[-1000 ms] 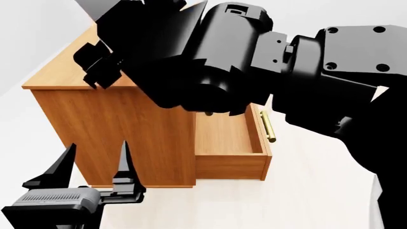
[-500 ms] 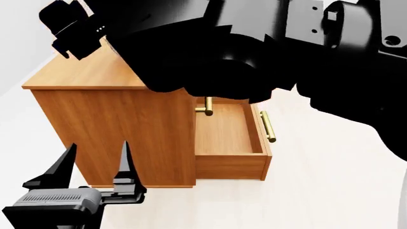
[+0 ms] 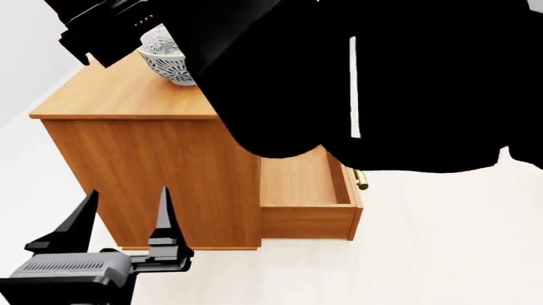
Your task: Put the bowl on top of the cabinet.
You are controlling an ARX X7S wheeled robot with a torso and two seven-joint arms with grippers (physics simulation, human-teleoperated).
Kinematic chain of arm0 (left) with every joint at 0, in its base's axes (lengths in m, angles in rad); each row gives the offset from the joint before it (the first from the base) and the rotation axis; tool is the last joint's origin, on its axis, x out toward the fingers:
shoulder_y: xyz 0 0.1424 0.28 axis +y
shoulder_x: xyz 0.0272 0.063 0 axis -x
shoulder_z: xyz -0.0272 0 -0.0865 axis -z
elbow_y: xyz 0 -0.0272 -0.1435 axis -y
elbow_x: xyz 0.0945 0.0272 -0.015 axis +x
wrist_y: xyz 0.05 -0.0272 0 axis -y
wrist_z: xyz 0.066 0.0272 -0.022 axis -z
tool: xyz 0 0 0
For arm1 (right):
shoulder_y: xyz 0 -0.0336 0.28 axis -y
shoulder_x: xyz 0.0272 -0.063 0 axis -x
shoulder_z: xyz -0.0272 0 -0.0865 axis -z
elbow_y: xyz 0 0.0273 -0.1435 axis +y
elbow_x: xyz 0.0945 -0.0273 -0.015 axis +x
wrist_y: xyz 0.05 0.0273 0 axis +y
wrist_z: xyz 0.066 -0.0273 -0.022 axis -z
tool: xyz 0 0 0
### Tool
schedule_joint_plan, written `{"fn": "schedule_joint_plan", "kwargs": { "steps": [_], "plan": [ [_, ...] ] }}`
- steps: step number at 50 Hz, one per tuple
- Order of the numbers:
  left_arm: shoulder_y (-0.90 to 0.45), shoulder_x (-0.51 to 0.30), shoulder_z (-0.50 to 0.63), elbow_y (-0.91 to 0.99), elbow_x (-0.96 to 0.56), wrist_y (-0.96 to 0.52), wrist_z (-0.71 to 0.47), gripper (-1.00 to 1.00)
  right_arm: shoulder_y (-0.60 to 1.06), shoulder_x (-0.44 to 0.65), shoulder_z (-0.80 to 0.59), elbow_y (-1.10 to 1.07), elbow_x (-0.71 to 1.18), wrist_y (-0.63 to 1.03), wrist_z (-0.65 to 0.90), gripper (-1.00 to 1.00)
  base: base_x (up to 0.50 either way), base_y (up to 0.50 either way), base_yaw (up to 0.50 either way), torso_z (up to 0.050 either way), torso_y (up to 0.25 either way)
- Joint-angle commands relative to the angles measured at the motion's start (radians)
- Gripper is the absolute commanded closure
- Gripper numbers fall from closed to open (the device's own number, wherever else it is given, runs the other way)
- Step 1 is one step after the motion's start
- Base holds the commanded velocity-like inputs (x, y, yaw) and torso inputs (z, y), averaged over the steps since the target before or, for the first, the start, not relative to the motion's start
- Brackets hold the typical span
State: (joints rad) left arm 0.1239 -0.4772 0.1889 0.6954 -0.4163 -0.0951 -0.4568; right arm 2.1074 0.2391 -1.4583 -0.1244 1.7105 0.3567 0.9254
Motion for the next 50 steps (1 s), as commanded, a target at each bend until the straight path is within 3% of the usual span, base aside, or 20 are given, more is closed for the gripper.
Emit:
{"fn": "schedule_joint_plan", "kwargs": {
  "steps": [1, 11, 50],
  "plan": [
    [0.003, -0.005, -0.001, 0.013, 0.002, 0.001, -0.006, -1.00, 0.009, 0.085, 0.034, -0.133, 0.014, -0.009, 0.076, -1.00, 0.00, 0.00, 0.00, 0.000, 0.000],
    [0.003, -0.006, -0.001, 0.010, 0.002, 0.003, -0.008, -1.00, -0.001, 0.175, 0.047, -0.234, 0.019, -0.011, 0.138, -1.00, 0.00, 0.00, 0.00, 0.000, 0.000],
    [0.018, -0.022, 0.001, 0.054, 0.020, 0.001, -0.031, -1.00, -0.185, 0.728, 0.076, -0.820, -0.030, -0.087, 0.410, -1.00, 0.00, 0.00, 0.00, 0.000, 0.000]
  ]
}}
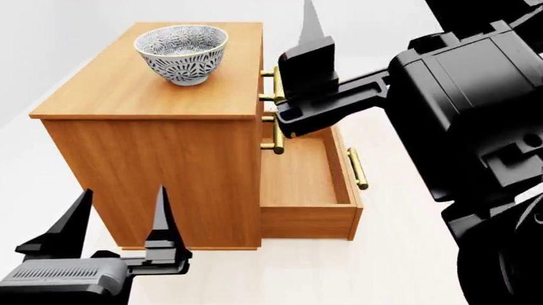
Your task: Put the bowl on top of the cabinet.
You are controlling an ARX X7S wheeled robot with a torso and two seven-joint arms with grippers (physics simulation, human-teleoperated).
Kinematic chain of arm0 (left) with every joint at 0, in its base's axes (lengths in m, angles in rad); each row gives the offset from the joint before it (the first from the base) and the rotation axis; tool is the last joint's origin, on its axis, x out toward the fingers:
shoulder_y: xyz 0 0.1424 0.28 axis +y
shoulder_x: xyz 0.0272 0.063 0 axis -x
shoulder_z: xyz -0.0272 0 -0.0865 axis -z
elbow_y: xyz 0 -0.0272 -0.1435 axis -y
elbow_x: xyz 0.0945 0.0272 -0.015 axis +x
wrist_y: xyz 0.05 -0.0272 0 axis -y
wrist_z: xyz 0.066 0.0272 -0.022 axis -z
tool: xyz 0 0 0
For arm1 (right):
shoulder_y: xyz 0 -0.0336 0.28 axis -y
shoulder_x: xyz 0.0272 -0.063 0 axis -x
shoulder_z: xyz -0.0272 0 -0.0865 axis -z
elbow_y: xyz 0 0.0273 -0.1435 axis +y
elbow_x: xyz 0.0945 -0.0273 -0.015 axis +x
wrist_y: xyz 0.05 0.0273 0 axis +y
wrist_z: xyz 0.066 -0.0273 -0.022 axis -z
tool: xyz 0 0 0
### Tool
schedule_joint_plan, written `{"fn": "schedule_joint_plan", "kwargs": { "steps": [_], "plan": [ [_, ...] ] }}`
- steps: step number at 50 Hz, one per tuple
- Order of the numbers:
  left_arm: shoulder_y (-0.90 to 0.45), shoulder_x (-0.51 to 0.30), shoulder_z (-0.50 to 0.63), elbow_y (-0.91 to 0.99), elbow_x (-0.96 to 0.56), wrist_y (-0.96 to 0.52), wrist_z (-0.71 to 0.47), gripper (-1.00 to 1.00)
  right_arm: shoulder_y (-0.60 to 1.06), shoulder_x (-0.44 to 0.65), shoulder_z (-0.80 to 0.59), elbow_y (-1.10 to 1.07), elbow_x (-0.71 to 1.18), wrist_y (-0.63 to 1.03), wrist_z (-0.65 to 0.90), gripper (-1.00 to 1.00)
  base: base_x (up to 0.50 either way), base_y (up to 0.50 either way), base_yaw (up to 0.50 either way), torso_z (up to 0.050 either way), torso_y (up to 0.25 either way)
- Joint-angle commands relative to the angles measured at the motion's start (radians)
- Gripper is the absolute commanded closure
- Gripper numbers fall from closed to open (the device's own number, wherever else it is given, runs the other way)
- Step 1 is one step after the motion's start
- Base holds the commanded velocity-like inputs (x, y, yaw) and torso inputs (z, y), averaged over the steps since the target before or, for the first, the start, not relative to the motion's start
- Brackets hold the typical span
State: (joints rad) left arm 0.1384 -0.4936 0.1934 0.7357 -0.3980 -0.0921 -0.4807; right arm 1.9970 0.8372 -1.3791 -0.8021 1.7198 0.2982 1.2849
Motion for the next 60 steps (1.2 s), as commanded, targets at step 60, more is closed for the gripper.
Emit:
{"fn": "schedule_joint_plan", "kwargs": {
  "steps": [60],
  "plan": [
    [0.166, -0.109, -0.164, 0.283, -0.024, 0.056, -0.107, -1.00, 0.359, 0.316, -1.480, -0.245, -1.101, -0.718, 0.286, -1.00, 0.00, 0.00, 0.00, 0.000, 0.000]
  ]
}}
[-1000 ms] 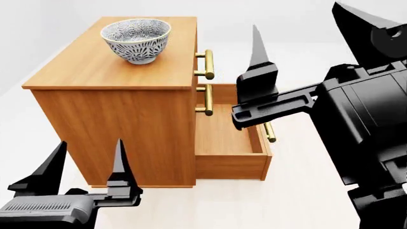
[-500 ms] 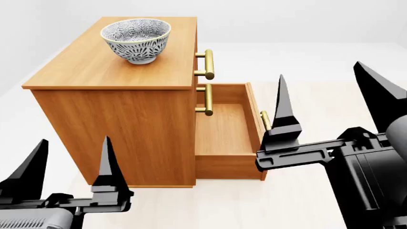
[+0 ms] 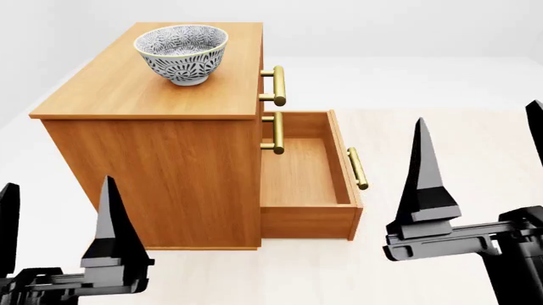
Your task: Put the bowl on top of the cabinet.
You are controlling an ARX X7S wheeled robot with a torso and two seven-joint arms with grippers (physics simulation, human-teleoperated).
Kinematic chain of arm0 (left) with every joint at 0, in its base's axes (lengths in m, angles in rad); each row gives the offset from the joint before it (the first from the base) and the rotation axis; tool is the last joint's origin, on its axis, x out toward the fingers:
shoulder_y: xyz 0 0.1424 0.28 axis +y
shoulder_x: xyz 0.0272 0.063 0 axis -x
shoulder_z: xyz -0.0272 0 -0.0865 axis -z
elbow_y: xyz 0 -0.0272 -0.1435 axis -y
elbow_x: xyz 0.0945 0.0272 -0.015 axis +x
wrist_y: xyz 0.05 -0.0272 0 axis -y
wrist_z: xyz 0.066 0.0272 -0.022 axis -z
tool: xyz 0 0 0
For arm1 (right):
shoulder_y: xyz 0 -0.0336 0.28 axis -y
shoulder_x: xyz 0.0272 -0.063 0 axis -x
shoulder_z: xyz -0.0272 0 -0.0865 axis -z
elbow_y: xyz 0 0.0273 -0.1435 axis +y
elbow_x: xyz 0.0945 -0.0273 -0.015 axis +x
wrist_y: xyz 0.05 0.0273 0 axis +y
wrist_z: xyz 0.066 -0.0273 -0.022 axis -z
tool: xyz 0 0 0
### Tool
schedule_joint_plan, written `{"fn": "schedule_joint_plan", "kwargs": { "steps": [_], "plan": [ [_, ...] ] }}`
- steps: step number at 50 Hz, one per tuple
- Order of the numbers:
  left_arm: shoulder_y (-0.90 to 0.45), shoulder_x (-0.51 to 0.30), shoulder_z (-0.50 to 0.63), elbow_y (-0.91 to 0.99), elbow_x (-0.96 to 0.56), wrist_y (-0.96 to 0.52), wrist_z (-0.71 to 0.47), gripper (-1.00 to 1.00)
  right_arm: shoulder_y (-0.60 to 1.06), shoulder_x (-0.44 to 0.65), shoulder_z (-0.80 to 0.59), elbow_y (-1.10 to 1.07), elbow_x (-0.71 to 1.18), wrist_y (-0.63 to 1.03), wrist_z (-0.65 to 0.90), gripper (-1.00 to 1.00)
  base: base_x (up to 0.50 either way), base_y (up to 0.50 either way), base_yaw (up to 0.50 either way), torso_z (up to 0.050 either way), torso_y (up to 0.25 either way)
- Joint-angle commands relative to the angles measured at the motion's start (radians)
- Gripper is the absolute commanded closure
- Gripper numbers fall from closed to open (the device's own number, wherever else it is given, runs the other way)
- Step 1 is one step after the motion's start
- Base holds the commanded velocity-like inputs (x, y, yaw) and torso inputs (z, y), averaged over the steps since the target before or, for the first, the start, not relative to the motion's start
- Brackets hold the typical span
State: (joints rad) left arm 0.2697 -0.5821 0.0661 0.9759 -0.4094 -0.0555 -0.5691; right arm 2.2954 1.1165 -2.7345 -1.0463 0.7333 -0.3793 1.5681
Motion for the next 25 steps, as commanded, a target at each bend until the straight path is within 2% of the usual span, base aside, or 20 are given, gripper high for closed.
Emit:
{"fn": "schedule_joint_plan", "kwargs": {
  "steps": [1, 9, 24, 25],
  "plan": [
    [0.043, -0.025, -0.043, 0.050, -0.011, 0.024, -0.022, -1.00, 0.060, 0.041, -0.124, -0.001, -0.119, -0.038, 0.003, -1.00, 0.00, 0.00, 0.00, 0.000, 0.000],
    [0.090, -0.083, -0.056, 0.068, -0.010, 0.091, -0.078, -1.00, 0.060, 0.066, -0.131, -0.001, -0.157, -0.037, 0.003, -1.00, 0.00, 0.00, 0.00, 0.000, 0.000],
    [0.141, -0.333, 0.030, 0.069, 0.038, 0.268, -0.343, -1.00, 0.061, 0.114, -0.174, -0.001, -0.290, -0.043, 0.002, -1.00, 0.00, 0.00, 0.00, 0.000, 0.000],
    [0.161, -0.306, 0.054, 0.033, 0.084, 0.310, -0.325, -1.00, 0.061, 0.126, -0.190, -0.001, -0.320, -0.046, 0.002, -1.00, 0.00, 0.00, 0.00, 0.000, 0.000]
  ]
}}
